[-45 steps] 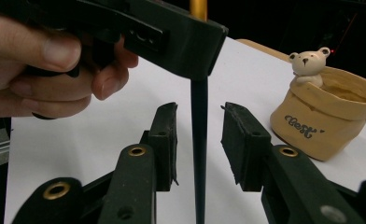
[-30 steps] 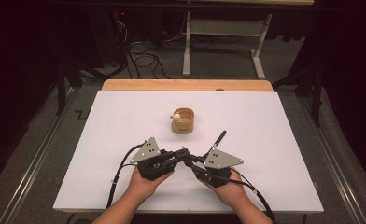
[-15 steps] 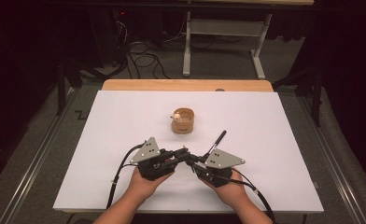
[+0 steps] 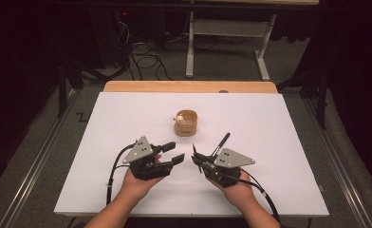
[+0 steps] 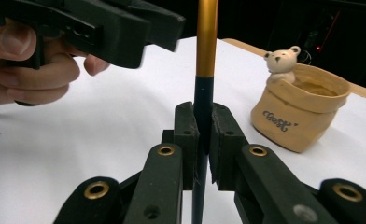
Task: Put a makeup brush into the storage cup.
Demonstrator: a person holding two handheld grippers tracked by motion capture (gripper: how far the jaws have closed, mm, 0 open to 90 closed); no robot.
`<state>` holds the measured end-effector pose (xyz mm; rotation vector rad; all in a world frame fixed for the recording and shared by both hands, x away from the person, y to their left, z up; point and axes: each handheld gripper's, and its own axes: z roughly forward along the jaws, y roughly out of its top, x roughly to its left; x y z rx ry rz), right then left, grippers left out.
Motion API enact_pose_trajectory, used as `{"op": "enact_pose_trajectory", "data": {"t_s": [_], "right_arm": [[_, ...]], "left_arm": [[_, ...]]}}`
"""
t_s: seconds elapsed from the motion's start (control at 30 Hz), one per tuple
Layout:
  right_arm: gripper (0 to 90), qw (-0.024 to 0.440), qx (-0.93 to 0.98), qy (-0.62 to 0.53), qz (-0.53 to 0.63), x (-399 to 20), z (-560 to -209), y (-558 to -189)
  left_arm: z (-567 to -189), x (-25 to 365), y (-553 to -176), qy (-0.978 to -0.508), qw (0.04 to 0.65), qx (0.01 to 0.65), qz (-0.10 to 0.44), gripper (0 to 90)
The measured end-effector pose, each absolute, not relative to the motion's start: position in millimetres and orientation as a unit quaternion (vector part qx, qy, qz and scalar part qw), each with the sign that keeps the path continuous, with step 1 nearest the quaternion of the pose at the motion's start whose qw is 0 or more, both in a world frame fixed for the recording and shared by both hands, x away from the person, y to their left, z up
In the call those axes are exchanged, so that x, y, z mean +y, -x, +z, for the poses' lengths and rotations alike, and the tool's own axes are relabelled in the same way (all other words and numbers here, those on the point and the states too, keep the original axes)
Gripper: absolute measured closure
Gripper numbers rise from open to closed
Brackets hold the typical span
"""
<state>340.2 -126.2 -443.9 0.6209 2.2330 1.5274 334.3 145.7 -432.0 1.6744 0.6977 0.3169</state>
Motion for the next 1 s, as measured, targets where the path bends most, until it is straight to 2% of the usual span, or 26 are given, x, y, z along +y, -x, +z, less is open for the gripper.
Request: {"op": "enact_pose_trajectory", "data": {"t_s": [0.47,0.57,0.8,1.0], "right_arm": [[83.9,0.2,0.776,-0.241,0.547,-141,-439,-348],[83.9,0.204,0.773,-0.248,0.547,-145,-437,-350],[83.9,0.219,0.763,-0.263,0.548,-153,-435,-355],[83.9,0.228,0.757,-0.272,0.548,-161,-432,-356]], "left_arm": [[-448,191,-333,-0.718,0.56,0.36,0.205,26.5],[-449,196,-334,-0.706,0.565,0.374,0.206,20.2],[-455,200,-334,-0.716,0.549,0.374,0.214,12.5],[-460,198,-337,-0.718,0.548,0.38,0.199,6.2]]}}
